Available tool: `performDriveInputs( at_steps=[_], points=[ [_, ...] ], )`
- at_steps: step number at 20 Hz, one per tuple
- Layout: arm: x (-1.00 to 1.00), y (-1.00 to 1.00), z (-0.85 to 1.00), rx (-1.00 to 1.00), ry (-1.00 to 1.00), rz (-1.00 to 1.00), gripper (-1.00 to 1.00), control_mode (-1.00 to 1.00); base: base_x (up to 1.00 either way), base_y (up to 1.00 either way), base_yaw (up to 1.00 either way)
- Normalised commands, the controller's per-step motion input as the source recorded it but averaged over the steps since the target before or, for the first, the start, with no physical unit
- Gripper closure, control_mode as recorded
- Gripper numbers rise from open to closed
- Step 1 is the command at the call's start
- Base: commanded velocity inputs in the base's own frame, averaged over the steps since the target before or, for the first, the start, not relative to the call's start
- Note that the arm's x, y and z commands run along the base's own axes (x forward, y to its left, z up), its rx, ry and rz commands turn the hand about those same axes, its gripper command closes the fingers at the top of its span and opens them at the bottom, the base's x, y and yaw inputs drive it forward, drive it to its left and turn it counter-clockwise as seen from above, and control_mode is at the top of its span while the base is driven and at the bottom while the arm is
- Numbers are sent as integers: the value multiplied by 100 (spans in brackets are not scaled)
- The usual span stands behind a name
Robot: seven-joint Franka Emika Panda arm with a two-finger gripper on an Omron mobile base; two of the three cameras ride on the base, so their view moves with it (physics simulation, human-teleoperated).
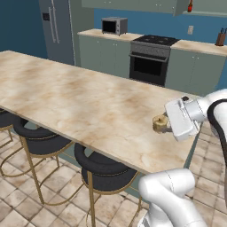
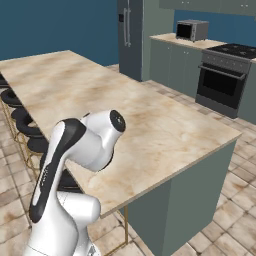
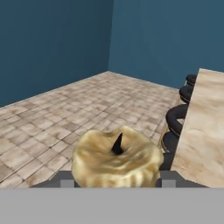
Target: Get the candle and the beer from the cabinet and move them to the dining counter.
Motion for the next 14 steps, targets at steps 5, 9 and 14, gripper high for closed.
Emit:
performDriveInputs(
  at_steps=[5, 9, 14],
  points=[
    [61, 1, -50, 0, 0, 8, 100, -100, 0, 0, 0],
    [67, 0, -52, 0, 0, 9, 100, -100, 0, 0, 0],
    [63, 0, -29, 2, 0, 10, 100, -100, 0, 0, 0]
  ],
)
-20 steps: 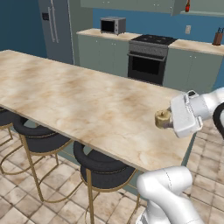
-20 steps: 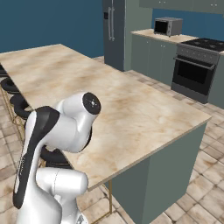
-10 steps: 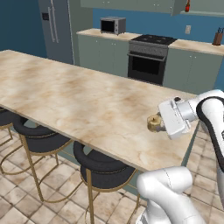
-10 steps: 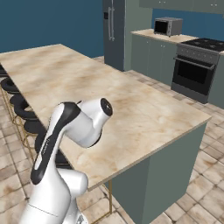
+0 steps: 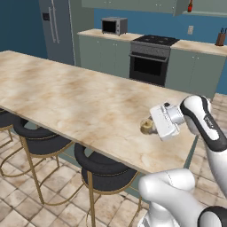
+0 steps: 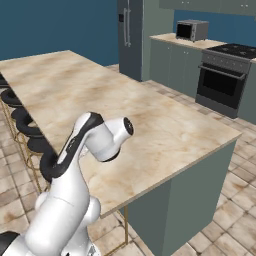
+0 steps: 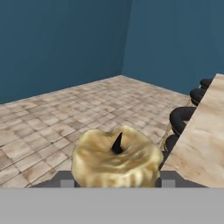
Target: Get the candle and the beer from the cabinet and move them to the dining counter.
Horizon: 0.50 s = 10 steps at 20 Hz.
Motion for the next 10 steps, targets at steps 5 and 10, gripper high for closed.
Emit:
performDriveInputs(
  at_steps=[5, 10],
  points=[
    [58, 0, -22, 3, 0, 8, 100, -100, 0, 0, 0],
    [57, 1, -26, 4, 1, 8, 100, -100, 0, 0, 0]
  ],
)
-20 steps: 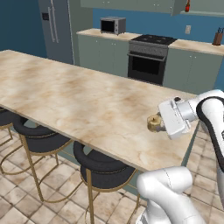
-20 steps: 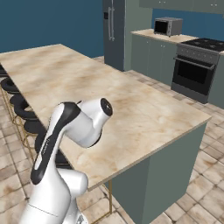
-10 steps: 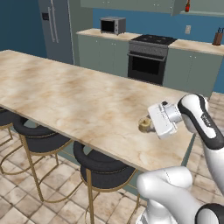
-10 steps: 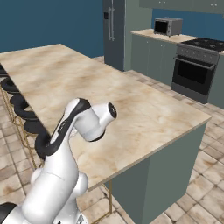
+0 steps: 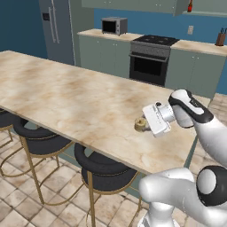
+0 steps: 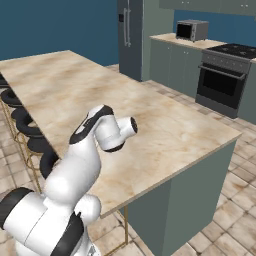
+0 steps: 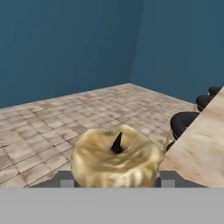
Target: Get the candle and the beer from the cabinet and move them to the dining counter.
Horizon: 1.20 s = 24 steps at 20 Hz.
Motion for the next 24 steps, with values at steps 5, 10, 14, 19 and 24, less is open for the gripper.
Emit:
performDriveInputs(
  at_steps=[5, 10, 14, 19, 24],
  points=[
    [41, 5, -48, 2, 4, 2, 100, -100, 0, 0, 0],
    [16, 2, -36, 0, 11, 3, 100, -100, 0, 0, 0],
    [28, 8, -39, 0, 6, 1, 100, -100, 0, 0, 0],
    [37, 9, -39, 0, 5, 0, 100, -100, 0, 0, 0],
    [40, 11, -45, 0, 0, 0, 100, -100, 0, 0, 0]
  ],
)
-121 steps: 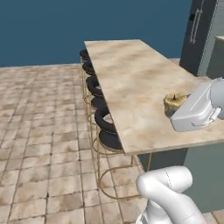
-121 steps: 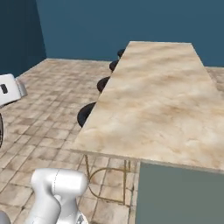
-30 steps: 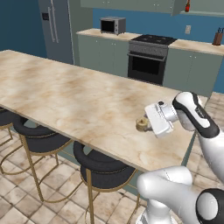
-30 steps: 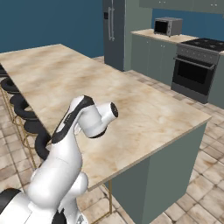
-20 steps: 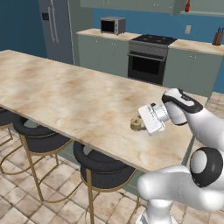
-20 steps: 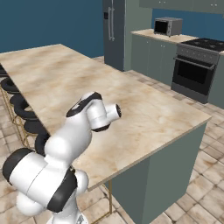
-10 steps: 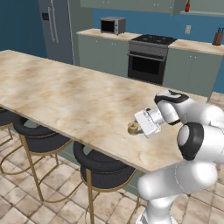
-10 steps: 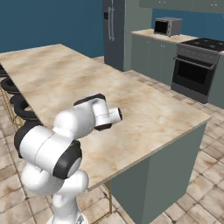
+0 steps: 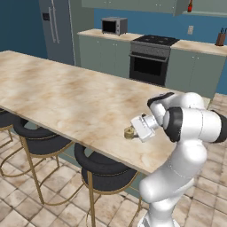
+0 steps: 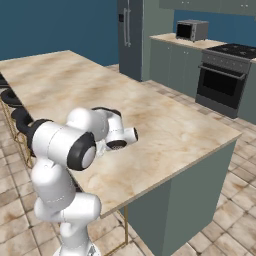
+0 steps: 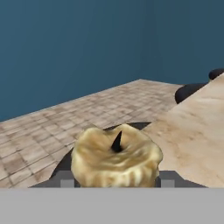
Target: Get the candle and the beer from the cabinet and move them to the dining counter.
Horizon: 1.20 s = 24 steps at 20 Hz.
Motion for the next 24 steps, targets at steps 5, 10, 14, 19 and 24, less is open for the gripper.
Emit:
performDriveInputs(
  at_steps=[5, 10, 14, 19, 24],
  points=[
    [34, 5, -41, 0, -5, 1, 100, -100, 0, 0, 0],
    [37, 1, -33, 3, -7, 2, 100, -100, 0, 0, 0],
    [36, 1, -24, 3, -6, 2, 100, -100, 0, 0, 0],
    [40, 2, -21, 1, 0, 2, 100, -100, 0, 0, 0],
    [39, 6, -27, 0, 0, 2, 100, -100, 0, 0, 0]
  ],
)
